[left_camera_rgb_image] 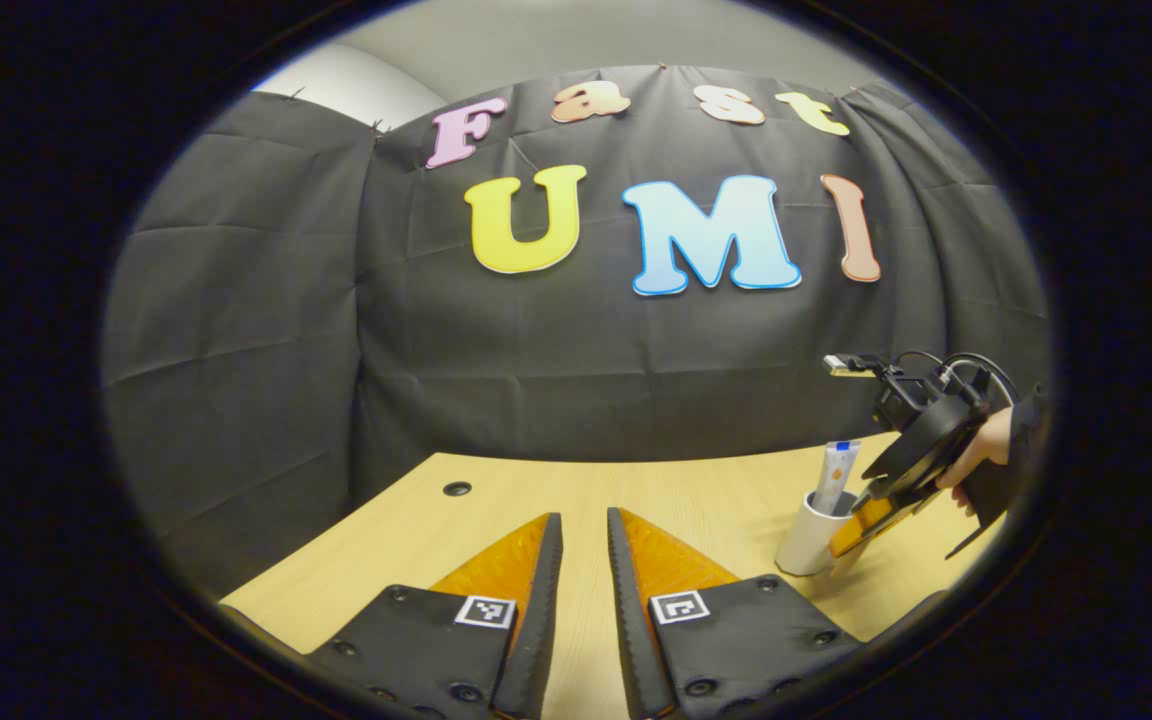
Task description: Put the toothbrush and toothpaste on the desktop into the cup, then pick up the cup and place it on the coaster on the desktop.
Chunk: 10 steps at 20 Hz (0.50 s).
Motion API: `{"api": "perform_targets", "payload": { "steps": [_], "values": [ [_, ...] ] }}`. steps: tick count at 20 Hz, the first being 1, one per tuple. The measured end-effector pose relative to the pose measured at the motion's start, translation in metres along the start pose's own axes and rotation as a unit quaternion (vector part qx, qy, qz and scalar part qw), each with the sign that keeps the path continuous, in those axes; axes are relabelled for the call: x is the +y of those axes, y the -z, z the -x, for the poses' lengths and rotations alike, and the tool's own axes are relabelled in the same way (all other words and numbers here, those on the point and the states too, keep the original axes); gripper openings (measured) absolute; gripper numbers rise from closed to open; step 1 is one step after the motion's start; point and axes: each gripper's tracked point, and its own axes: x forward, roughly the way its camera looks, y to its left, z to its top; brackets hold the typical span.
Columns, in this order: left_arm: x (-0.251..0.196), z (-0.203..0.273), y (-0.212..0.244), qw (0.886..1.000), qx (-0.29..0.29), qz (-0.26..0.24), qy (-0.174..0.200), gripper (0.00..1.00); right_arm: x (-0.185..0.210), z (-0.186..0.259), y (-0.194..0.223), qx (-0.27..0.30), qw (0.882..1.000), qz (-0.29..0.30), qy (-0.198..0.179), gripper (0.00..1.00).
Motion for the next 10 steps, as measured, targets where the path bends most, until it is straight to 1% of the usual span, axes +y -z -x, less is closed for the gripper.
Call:
{"api": "perform_targets", "payload": {
  "steps": [1, 3, 7, 10],
  "values": [
    [0.002, 0.001, 0.001, 1.0, 0.0, 0.002, -0.003, 0.4, 0.002, -0.003, 0.004, 0.001, 1.0, 0.004, 0.003, 0.09],
    [0.007, 0.004, 0.002, 1.0, 0.0, 0.005, -0.01, 0.4, 0.003, -0.005, 0.006, -0.004, 1.0, 0.021, 0.014, 0.09],
    [0.018, 0.012, 0.005, 1.0, 0.002, 0.008, -0.02, 0.4, 0.014, -0.002, 0.009, -0.008, 0.999, 0.036, 0.005, 0.09],
    [0.026, 0.018, 0.009, 1.0, 0.002, 0.007, -0.026, 0.4, 0.019, 0.0, 0.003, -0.027, 0.999, 0.044, -0.004, 0.09]
  ]
}}
